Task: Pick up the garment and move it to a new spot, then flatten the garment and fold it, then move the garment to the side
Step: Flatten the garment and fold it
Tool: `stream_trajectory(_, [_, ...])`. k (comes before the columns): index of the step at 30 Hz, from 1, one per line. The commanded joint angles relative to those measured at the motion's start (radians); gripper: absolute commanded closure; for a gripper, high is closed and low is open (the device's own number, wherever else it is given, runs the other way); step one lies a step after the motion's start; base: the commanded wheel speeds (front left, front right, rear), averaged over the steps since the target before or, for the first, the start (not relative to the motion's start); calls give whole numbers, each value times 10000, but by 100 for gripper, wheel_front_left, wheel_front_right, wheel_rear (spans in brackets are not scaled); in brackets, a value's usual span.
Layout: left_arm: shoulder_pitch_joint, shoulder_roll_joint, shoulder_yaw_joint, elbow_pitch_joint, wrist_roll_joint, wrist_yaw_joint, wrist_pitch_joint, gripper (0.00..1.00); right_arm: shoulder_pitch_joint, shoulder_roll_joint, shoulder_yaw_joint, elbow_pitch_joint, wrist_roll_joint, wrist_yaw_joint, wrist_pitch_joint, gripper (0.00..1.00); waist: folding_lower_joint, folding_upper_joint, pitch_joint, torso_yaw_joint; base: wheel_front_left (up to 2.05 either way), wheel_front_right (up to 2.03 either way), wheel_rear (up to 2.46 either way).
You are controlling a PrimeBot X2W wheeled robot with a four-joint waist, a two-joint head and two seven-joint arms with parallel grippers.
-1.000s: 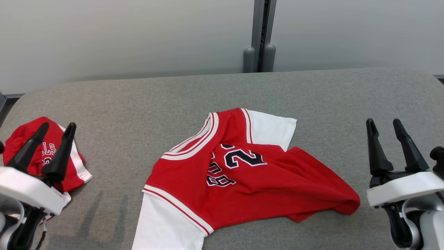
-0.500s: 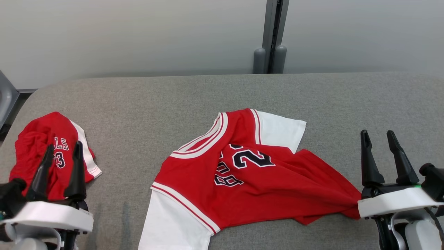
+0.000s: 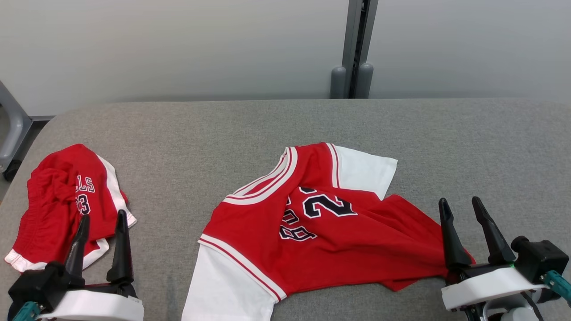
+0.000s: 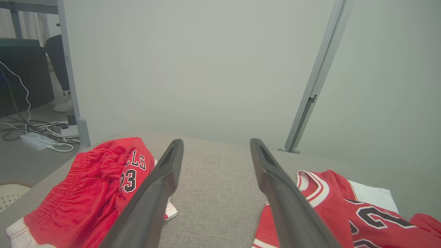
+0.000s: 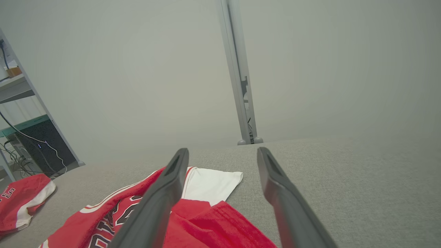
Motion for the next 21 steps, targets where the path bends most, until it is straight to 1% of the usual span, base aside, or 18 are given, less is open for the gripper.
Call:
stream_trajectory(1, [90, -111, 133, 109, 205, -166, -49, 0, 164, -23, -46, 13, -34, 3, -88, 0, 0, 0, -67, -3, 0, 0, 0])
stream_trajectory(5, [242, -547, 388, 465, 705, -572, -48, 0, 315, 8, -37, -99, -188, 3, -93, 0, 0, 0, -229, -55, 0, 0, 0])
stream_trajectory(10, [203, -939, 654, 762, 1171, -907, -48, 0, 397, 21, -24, -174, -308, 3, -88, 0, 0, 0, -347, -117, 0, 0, 0])
stream_trajectory(21, [113, -1406, 1077, 1134, 1750, -1378, -48, 0, 374, 34, -65, -56, -360, 3, -90, 0, 0, 0, -423, -146, 0, 0, 0])
